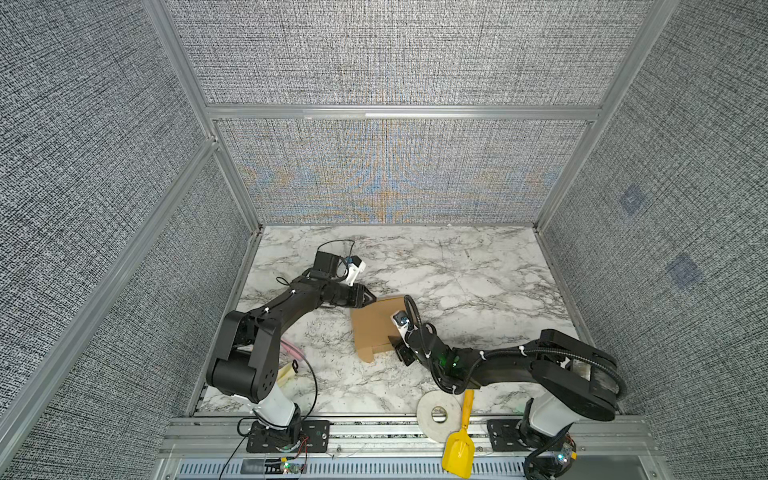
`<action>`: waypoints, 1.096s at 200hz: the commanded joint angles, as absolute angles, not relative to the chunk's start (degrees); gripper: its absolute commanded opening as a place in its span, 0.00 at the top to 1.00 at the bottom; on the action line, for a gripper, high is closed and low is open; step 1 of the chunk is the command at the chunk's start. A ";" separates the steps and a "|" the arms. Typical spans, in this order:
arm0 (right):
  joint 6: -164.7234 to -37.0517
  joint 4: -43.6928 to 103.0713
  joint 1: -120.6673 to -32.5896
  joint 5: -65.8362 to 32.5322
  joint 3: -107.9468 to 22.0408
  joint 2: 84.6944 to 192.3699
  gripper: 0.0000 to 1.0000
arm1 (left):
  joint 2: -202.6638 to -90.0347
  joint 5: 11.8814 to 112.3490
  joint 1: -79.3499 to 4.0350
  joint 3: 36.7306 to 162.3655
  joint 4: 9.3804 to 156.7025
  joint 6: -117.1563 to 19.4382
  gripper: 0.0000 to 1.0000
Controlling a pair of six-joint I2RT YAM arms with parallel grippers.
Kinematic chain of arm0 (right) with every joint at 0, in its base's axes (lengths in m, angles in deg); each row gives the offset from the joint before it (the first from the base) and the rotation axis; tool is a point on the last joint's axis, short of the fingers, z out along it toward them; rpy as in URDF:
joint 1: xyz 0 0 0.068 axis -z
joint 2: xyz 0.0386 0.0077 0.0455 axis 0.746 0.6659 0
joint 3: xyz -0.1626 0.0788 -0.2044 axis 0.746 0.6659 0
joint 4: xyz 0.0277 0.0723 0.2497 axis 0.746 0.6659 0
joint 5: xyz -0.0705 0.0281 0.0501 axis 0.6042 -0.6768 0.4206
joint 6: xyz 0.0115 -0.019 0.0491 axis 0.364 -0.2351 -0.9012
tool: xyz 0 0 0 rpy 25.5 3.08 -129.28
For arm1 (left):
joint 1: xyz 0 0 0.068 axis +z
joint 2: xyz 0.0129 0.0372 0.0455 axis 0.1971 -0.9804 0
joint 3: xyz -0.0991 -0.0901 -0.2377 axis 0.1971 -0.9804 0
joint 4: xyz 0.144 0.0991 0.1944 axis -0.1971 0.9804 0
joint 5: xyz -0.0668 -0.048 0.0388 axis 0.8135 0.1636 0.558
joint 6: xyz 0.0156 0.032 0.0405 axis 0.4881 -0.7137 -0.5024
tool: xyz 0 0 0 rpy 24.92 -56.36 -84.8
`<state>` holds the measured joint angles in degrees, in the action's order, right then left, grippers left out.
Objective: Fold the paper box
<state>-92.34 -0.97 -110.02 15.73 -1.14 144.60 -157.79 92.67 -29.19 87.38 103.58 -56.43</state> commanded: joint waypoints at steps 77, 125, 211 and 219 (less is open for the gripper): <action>-83.36 8.95 -109.25 13.28 1.58 139.30 0.37 | -171.41 78.18 -35.85 101.56 115.38 -81.96 0.50; -78.72 11.37 -105.91 8.86 5.10 133.22 0.37 | -168.48 75.40 -36.94 99.54 115.61 -82.01 0.50; -74.41 19.58 -104.27 7.16 0.44 125.26 0.33 | -160.75 69.39 -37.18 93.96 115.54 -80.49 0.48; -73.91 21.20 -104.23 7.32 -0.49 124.03 0.32 | -159.66 66.97 -37.06 93.47 115.42 -80.54 0.45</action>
<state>-76.23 16.08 -104.21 6.90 1.70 126.94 -162.11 70.46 -37.21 94.33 115.42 -80.03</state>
